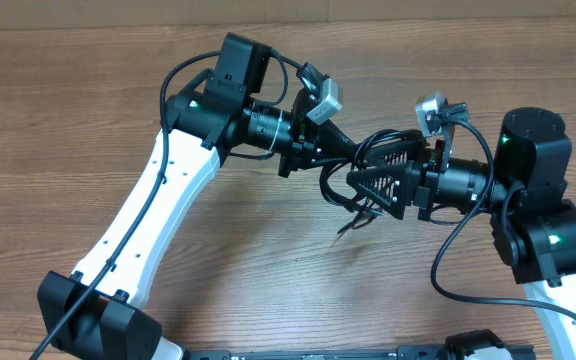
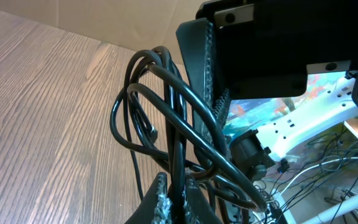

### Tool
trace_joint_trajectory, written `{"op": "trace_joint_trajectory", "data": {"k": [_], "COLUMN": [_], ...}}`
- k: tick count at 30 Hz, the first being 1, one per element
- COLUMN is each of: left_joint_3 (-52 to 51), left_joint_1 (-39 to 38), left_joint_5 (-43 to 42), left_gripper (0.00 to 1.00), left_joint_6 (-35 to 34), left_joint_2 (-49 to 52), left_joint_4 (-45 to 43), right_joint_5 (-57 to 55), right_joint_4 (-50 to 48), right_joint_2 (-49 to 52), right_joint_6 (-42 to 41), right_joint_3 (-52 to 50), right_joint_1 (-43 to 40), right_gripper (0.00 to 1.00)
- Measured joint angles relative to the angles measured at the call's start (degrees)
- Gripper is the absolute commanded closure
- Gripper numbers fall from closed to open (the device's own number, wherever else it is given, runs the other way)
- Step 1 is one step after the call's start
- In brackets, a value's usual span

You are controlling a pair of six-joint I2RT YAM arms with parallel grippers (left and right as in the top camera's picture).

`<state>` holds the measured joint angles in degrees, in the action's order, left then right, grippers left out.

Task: Untangle cables

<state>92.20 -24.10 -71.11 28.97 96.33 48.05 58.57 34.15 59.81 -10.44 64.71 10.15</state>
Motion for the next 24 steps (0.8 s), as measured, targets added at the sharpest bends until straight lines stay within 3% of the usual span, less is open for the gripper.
{"op": "trace_joint_trajectory", "data": {"k": [24], "left_joint_3": [0.0], "left_joint_1": [-0.3], "left_joint_5": [-1.3], "left_gripper": [0.96], "left_joint_6": [-1.8], "left_joint_2": [0.0], "left_joint_4": [-0.1], "right_joint_5": [3.0], "right_joint_4": [-5.7], "right_joint_2": [3.2], "right_joint_6": [-0.1], "right_joint_3": [0.0], "right_joint_1": [0.1], "right_gripper": [0.28]}}
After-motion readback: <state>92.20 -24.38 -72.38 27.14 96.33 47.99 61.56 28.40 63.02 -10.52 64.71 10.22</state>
